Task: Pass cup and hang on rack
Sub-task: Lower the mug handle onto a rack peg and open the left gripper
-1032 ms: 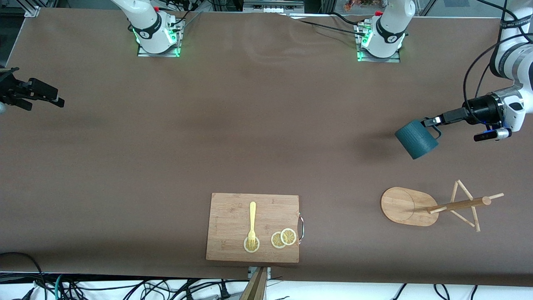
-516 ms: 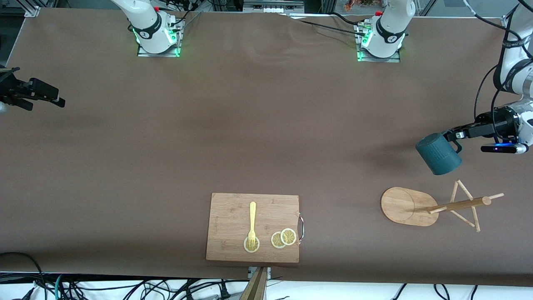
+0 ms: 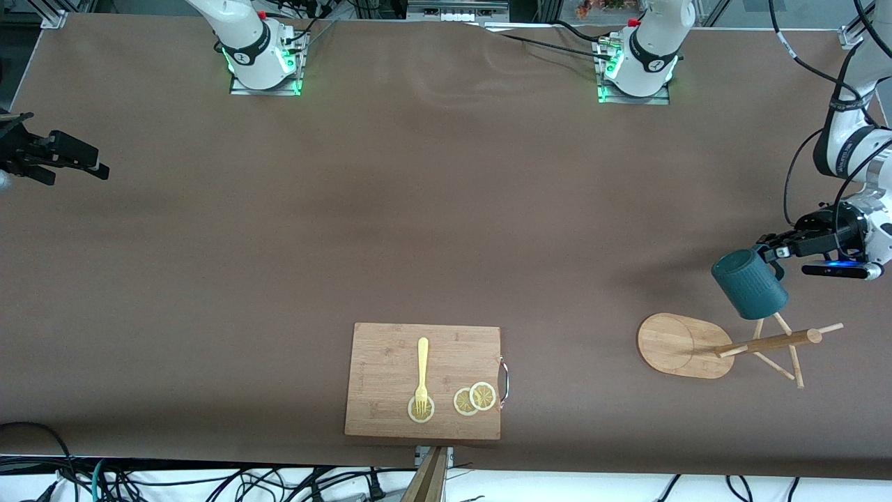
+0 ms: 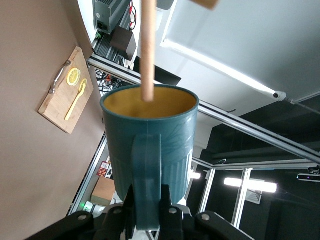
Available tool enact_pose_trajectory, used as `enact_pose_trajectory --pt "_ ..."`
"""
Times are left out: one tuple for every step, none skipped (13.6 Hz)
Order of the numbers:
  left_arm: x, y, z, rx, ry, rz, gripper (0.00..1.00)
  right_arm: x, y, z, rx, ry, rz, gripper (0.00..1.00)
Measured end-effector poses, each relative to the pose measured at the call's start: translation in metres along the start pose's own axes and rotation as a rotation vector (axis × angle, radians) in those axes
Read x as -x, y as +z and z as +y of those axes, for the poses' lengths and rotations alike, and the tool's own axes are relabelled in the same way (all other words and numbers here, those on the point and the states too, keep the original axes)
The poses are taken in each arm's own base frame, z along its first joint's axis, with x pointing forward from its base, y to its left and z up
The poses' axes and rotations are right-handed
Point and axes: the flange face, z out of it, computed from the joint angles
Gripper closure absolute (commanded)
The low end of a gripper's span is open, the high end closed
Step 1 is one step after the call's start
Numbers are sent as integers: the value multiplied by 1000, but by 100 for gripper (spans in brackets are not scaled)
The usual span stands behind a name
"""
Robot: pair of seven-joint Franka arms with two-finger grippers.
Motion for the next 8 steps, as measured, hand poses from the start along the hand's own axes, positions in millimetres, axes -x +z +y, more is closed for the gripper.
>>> enact_pose_trajectory --pt "-3 -2 -6 6 -9 5 100 0 0 0 0 0 0 0" --pt "-6 -5 -10 13 -15 11 100 0 0 0 0 0 0 0" --pt "-9 -7 -14 18 -20 15 100 0 0 0 0 0 0 0" --pt "-11 -8 -17 20 -26 18 100 0 0 0 0 0 0 0" --pt "-13 -10 -22 20 -32 21 100 0 0 0 0 0 0 0" --pt "-15 -12 -23 20 -34 23 100 0 0 0 0 0 0 0" --pt "-18 -13 -24 19 -32 24 100 0 0 0 0 0 0 0" --pt "-21 -14 -24 22 -30 27 100 0 0 0 0 0 0 0"
